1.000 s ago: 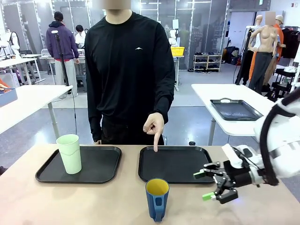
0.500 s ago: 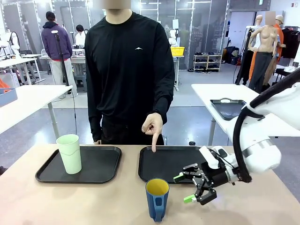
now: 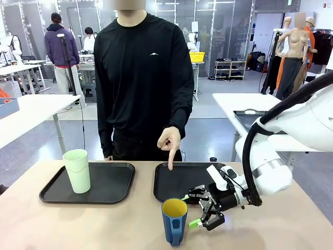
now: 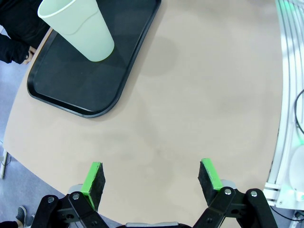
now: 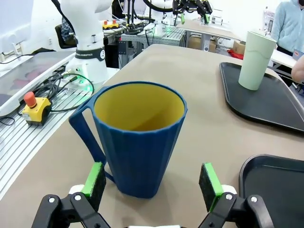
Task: Sort and store the cups by type.
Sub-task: Pick up the Handle plastic cup and place it into the empty Flat Tray.
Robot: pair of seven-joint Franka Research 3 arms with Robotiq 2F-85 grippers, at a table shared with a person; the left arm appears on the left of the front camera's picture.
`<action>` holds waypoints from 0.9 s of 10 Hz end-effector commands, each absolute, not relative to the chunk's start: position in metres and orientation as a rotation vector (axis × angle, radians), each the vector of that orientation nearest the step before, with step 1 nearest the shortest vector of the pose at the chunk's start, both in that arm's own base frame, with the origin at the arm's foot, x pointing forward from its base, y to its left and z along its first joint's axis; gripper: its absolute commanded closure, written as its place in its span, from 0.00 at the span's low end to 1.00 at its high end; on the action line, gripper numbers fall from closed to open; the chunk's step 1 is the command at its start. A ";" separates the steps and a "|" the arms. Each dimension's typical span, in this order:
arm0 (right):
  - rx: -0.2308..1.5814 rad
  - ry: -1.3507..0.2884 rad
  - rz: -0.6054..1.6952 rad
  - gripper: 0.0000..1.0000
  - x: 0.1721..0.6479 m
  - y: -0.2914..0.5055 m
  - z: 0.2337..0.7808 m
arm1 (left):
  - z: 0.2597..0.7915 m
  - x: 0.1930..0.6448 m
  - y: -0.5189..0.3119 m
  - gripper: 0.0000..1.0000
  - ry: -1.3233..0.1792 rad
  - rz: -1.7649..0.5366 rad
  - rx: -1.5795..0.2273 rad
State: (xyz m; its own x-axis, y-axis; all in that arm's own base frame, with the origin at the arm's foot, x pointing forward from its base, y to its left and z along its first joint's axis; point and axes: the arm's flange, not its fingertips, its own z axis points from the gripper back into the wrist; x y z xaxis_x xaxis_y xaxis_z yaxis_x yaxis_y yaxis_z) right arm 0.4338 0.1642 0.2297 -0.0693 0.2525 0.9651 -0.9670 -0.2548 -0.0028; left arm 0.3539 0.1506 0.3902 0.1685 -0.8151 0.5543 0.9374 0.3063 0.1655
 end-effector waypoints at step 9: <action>1.289 -0.937 1.500 0.00 0.420 0.202 0.216 | 0.389 0.358 0.155 0.00 -0.639 -1.281 -0.251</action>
